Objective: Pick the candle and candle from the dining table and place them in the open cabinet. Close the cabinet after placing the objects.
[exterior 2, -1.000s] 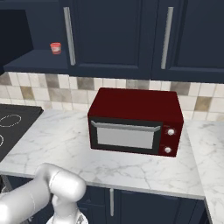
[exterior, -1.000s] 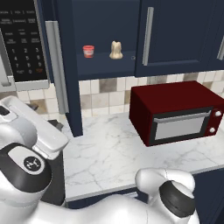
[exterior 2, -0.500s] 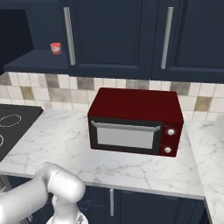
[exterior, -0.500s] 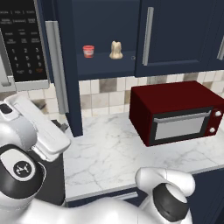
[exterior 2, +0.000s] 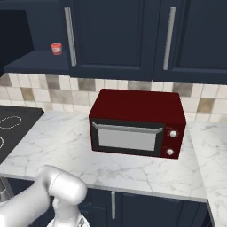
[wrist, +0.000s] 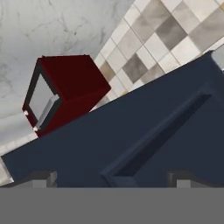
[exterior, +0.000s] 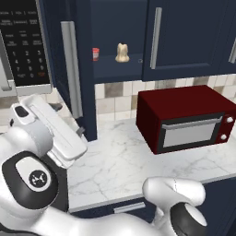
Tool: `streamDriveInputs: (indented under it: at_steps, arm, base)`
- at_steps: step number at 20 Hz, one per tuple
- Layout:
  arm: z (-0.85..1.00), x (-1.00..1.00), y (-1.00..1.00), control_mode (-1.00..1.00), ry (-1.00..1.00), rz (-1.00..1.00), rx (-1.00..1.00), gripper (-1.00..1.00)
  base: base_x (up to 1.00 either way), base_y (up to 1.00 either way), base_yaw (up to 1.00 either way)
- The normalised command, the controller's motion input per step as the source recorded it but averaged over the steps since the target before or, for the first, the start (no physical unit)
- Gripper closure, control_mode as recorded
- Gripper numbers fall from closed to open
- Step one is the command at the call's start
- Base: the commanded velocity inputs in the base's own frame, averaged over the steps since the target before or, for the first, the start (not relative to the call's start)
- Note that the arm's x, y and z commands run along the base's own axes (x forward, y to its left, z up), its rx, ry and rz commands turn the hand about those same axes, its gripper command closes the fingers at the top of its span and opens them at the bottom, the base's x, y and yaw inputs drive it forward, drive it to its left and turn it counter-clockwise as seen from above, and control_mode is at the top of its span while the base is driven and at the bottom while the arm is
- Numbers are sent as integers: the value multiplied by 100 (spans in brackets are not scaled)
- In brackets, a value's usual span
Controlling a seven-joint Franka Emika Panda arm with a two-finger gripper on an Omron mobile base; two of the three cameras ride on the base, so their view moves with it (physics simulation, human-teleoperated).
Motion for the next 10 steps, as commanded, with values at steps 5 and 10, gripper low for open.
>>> streamDriveInputs:
  at_steps: [5, 10]
  arm:
    - [0, 1, -59, -100, -7, 0, 0, -100]
    - [0, 13, -70, -100, -1, 0, 0, -100]
  base:
    - [0, 0, 0]
    - [0, 0, 0]
